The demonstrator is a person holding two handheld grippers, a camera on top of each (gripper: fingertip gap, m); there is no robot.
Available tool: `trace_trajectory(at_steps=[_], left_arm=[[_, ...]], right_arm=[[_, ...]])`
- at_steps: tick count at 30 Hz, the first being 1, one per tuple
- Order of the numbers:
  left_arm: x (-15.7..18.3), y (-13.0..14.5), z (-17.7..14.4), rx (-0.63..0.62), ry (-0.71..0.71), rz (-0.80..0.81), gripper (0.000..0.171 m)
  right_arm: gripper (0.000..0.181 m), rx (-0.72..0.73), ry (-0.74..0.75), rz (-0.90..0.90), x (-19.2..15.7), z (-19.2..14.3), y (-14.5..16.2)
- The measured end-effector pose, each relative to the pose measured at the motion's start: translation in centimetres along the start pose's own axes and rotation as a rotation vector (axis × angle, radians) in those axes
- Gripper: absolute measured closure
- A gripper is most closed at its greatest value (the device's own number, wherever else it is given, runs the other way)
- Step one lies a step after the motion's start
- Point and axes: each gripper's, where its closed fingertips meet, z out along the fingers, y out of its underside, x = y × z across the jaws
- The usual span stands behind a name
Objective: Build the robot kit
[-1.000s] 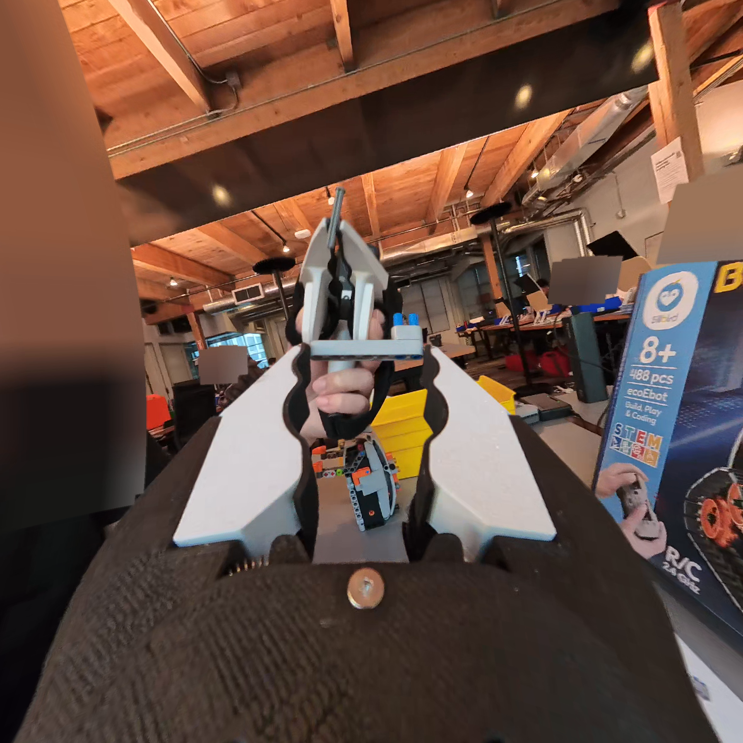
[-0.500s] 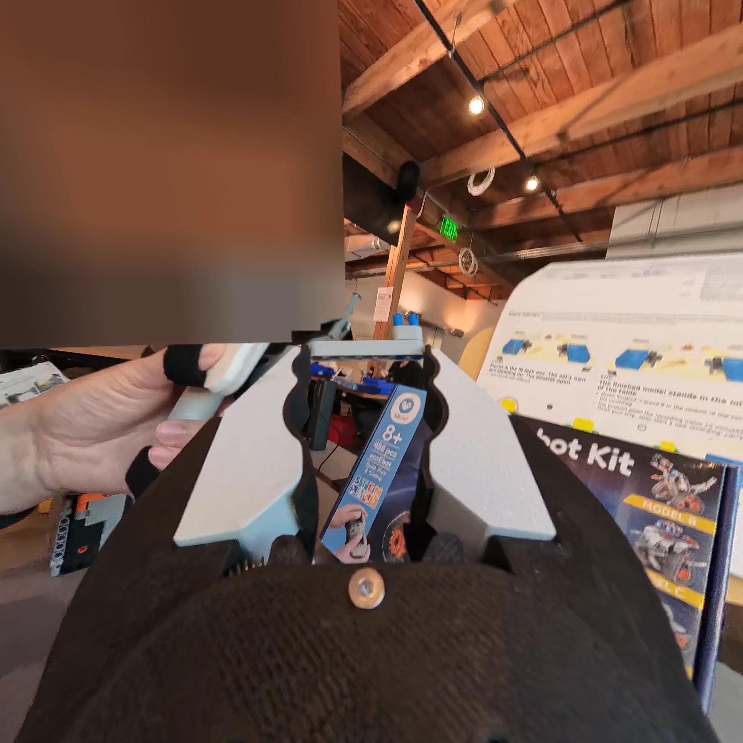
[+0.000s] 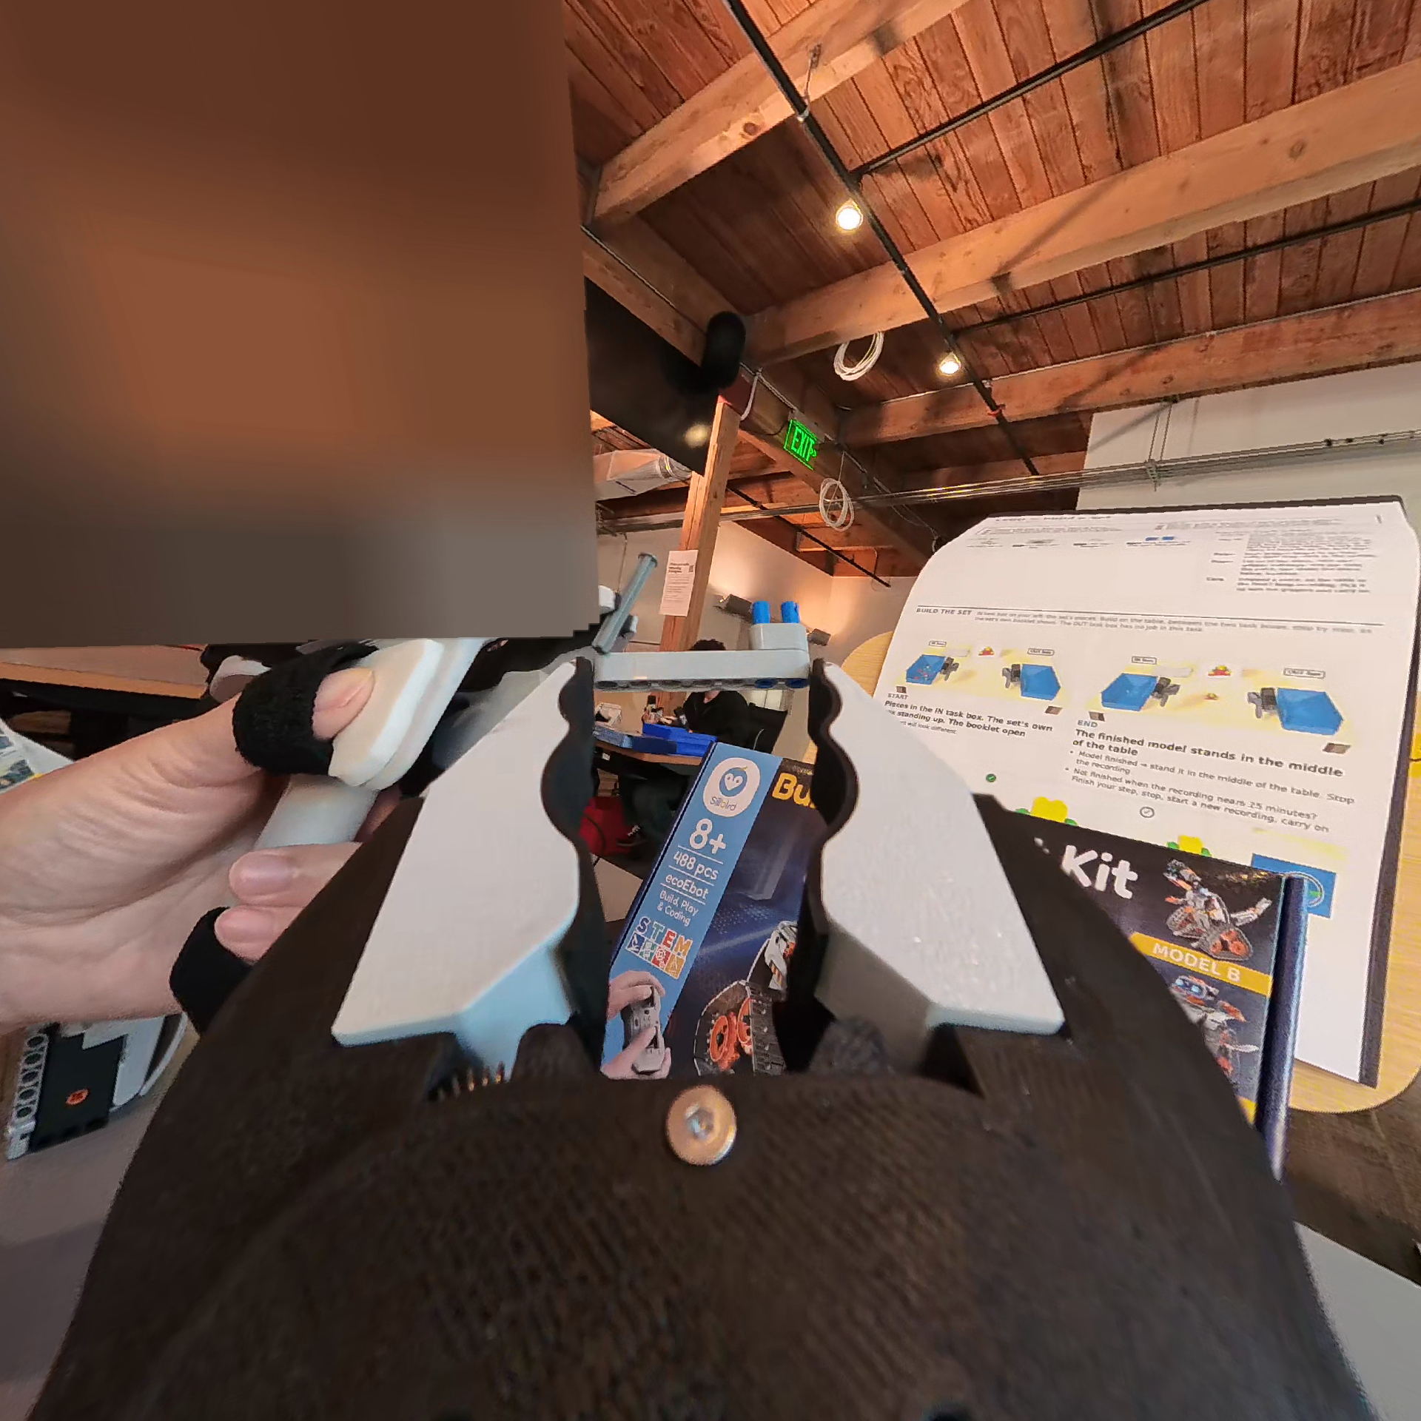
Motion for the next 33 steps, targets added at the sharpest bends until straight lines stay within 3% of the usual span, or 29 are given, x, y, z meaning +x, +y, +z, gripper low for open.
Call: trace_trajectory(at_steps=[23,33], left_arm=[[-1.1,-0.3,-0.4,0.044,-0.053,-0.038,0.170],[-0.8,-0.4,-0.1,0.111,0.008,-0.184,0.171]], right_arm=[[0.127,0.020,0.000,-0.012,0.0,-0.1,-0.6],[0.128,0.024,0.044,-0.126,0.1,-0.1,-1.0]])
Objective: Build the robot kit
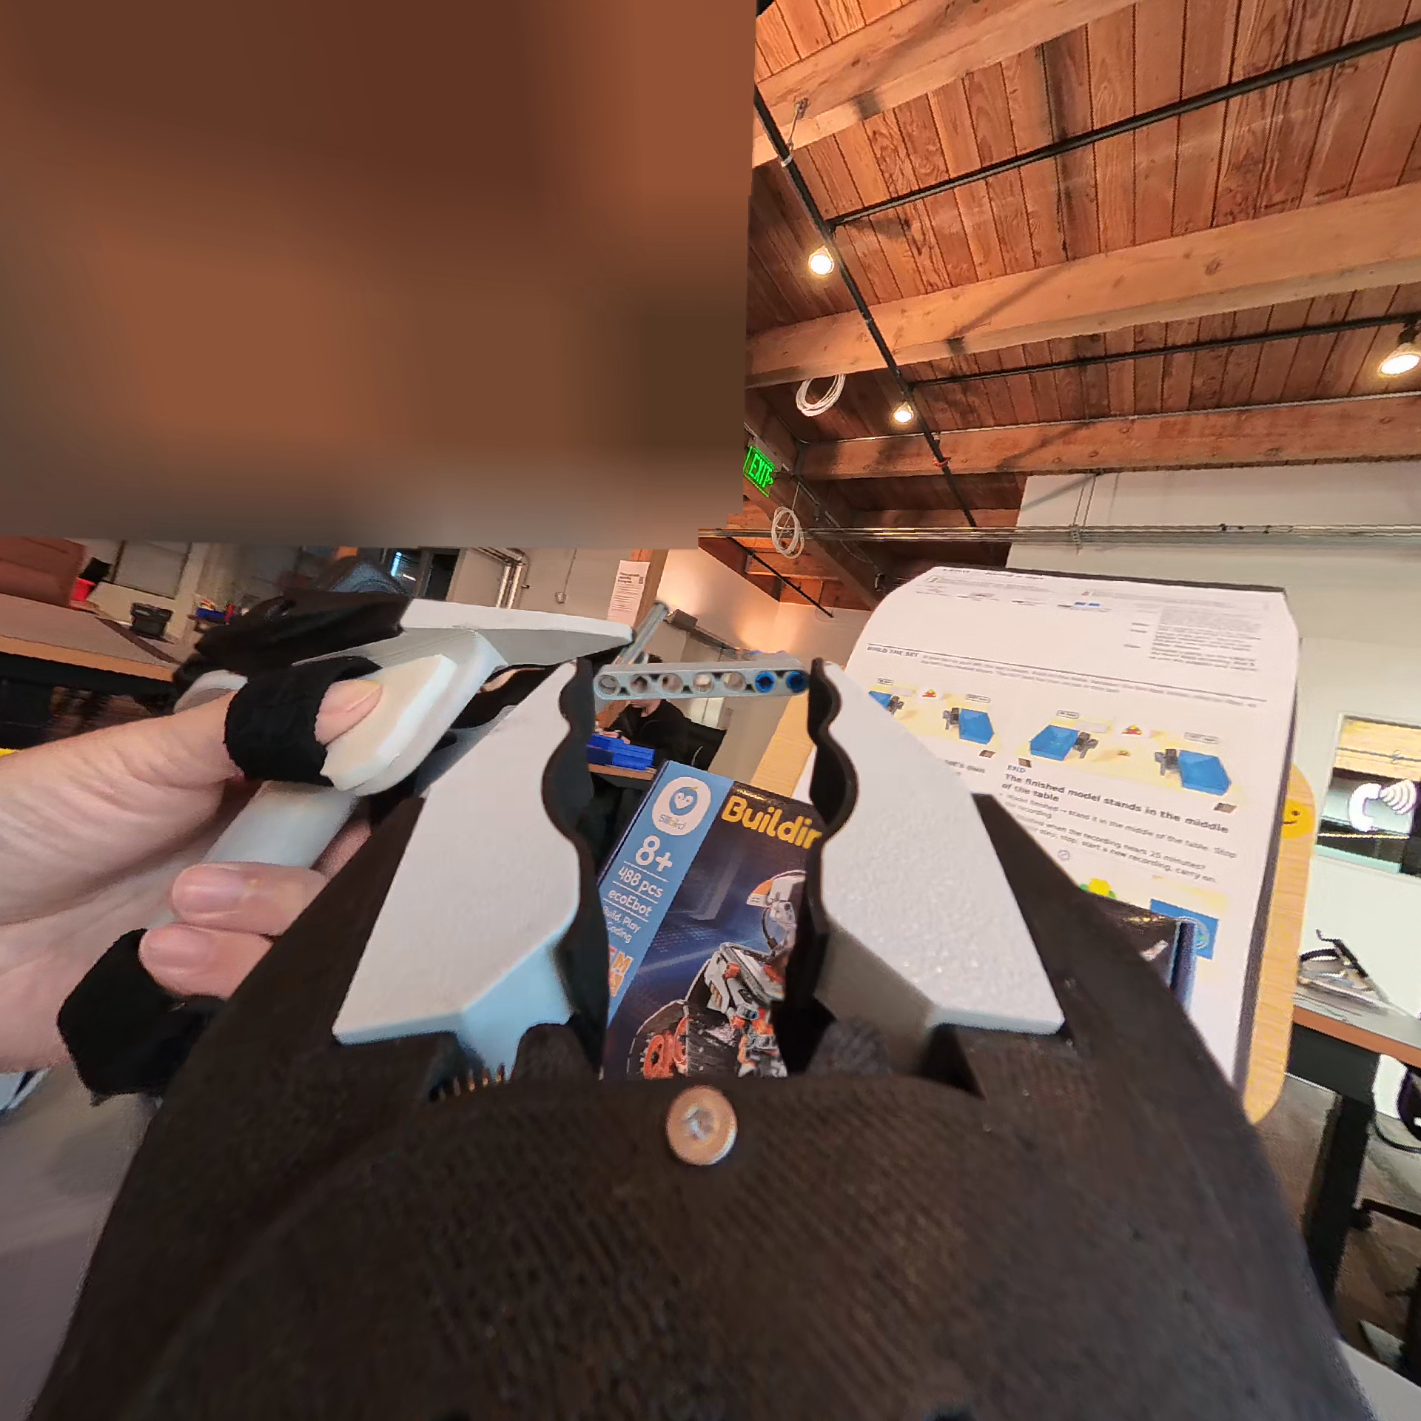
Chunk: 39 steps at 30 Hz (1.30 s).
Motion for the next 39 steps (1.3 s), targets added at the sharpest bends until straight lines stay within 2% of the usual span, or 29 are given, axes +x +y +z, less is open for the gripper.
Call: trace_trajectory(at_steps=[13,15,19,23,28,32,34,39], left_arm=[[0.7,-0.1,0.4,0.125,0.074,-0.228,0.171],[1.1,-0.2,0.5,0.162,0.074,-0.184,0.170],[2.6,-0.6,0.6,0.216,0.034,0.007,0.170],[3.9,-0.9,0.4,0.267,-0.019,0.166,0.170],[5.1,-1.2,0.2,0.312,-0.035,0.232,0.170],[5.3,-1.0,0.3,0.283,-0.064,0.323,0.170],[5.3,-0.9,0.4,0.274,-0.070,0.338,0.170],[5.0,-0.8,0.6,0.251,-0.015,0.223,0.170]], right_arm=[[0.127,0.031,0.082,-0.300,0.0,-0.2,-1.8],[0.127,0.039,0.097,-0.362,-0.2,-0.2,-2.5],[0.127,0.066,0.123,-0.405,-0.7,-0.2,-3.8],[0.127,0.085,0.139,-0.308,-1.1,-0.1,-4.6],[0.127,0.103,0.135,-0.270,-1.7,0.0,-5.6],[0.128,0.096,0.137,-0.147,-1.5,0.2,-5.5],[0.127,0.096,0.130,-0.117,-1.4,0.1,-5.3],[0.128,0.094,0.113,-0.157,-1.1,0.1,-5.3]])
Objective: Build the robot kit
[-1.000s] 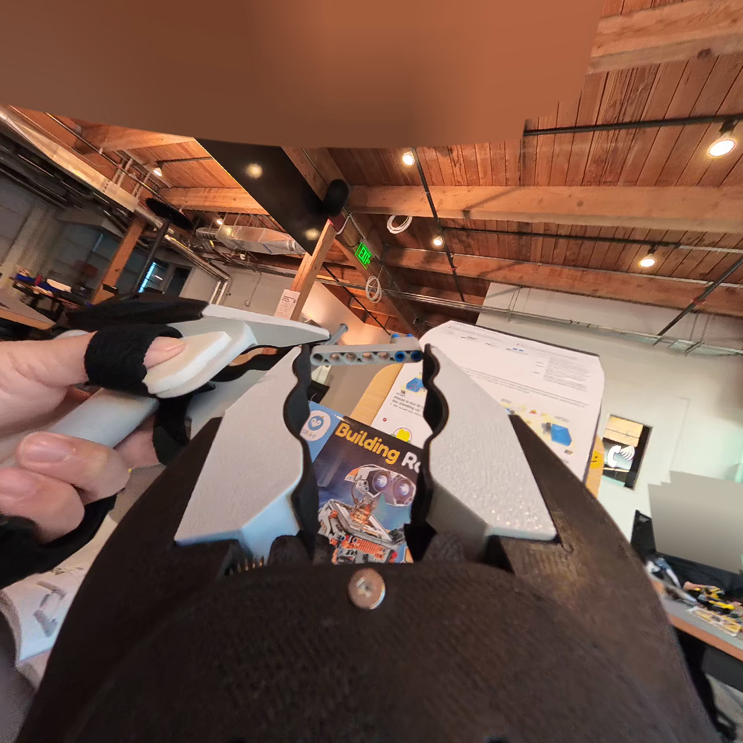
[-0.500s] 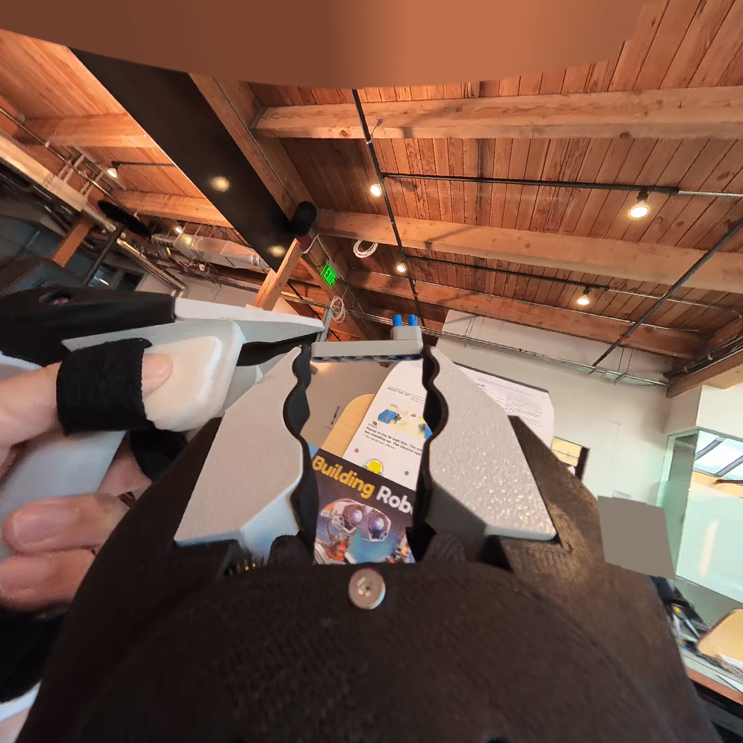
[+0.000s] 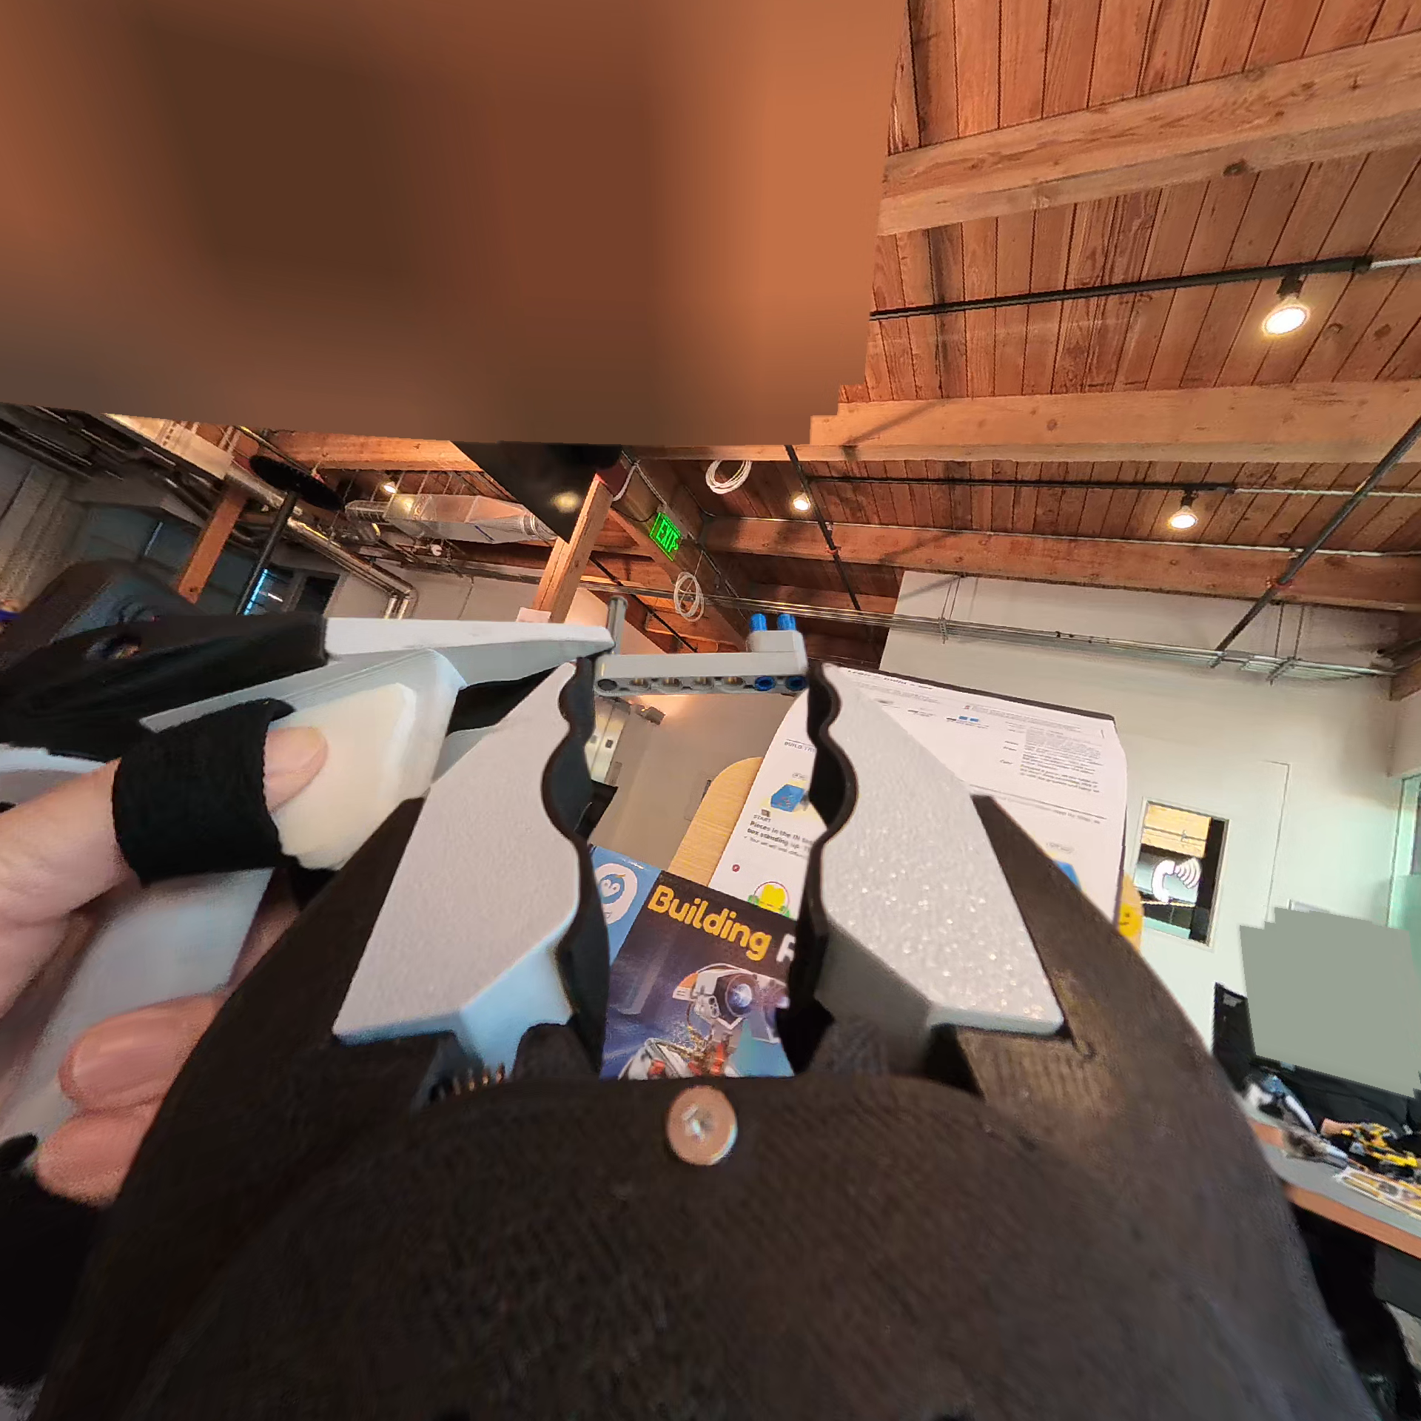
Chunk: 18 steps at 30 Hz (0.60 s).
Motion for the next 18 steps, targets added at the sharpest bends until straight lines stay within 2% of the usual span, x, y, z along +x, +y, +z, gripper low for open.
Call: trace_trajectory(at_steps=[3,7,11,15,18], left_arm=[[0.4,0.0,0.2,-0.042,0.004,0.063,0.170],[0.6,0.2,0.5,-0.082,-0.004,0.102,0.157],[0.1,-0.3,0.3,-0.062,-0.025,0.106,0.143],[-0.5,-1.3,-0.1,-0.063,-0.032,0.103,0.143],[-0.9,-0.9,0.1,-0.205,0.017,-0.006,0.143]], right_arm=[[0.128,0.017,-0.001,-0.042,0.2,-0.1,-0.3],[0.128,0.031,-0.019,-0.092,-0.4,-0.1,-0.6],[0.128,0.029,-0.027,-0.117,-0.7,-0.1,-0.6],[0.128,0.024,-0.045,-0.134,-0.9,0.0,-0.5],[0.128,-0.001,-0.083,-0.177,-1.3,0.2,0.2]])
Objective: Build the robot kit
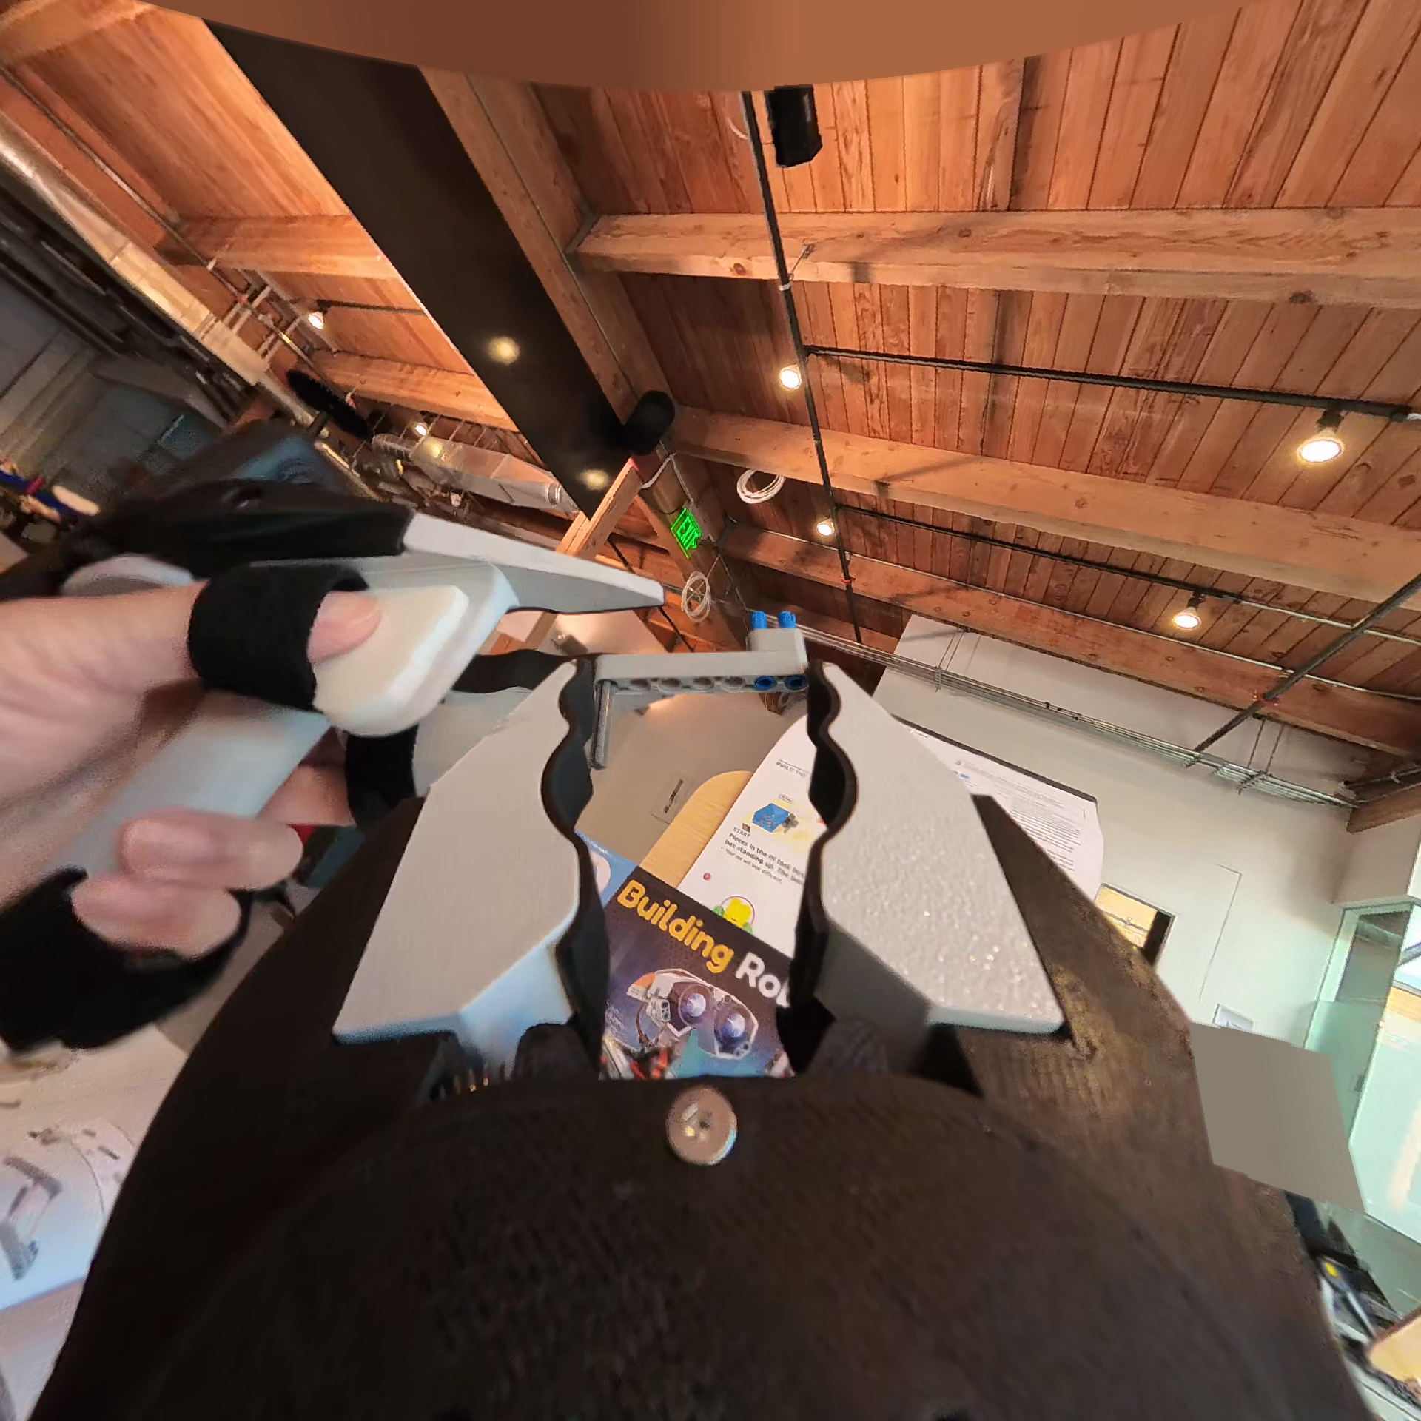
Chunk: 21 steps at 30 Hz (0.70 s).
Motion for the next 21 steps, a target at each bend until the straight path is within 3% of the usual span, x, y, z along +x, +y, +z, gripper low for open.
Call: trace_trajectory(at_steps=[4,8,9,10,16,21], left_arm=[[-0.1,1.7,-0.4,-0.275,0.054,-0.183,0.140],[-1.9,2.8,-1.4,-0.408,-0.108,-0.031,0.148],[-1.8,3.0,-1.6,-0.435,-0.111,-0.019,0.158],[-1.8,3.1,-1.8,-0.448,-0.111,-0.020,0.167],[-3.5,3.7,-2.0,-0.454,-0.200,-0.039,0.167],[-4.3,2.6,-2.2,-0.352,-0.202,-0.107,0.167]], right_arm=[[0.128,-0.033,-0.096,-0.006,-1.0,0.2,1.0],[0.128,-0.063,-0.165,0.003,-2.0,0.3,1.9],[0.128,-0.077,-0.187,0.005,-2.4,0.3,2.2],[0.128,-0.096,-0.209,0.005,-2.7,0.4,2.7],[0.128,-0.173,-0.254,0.051,-2.9,0.4,4.7],[0.129,-0.189,-0.271,0.106,-3.0,0.4,4.9]])
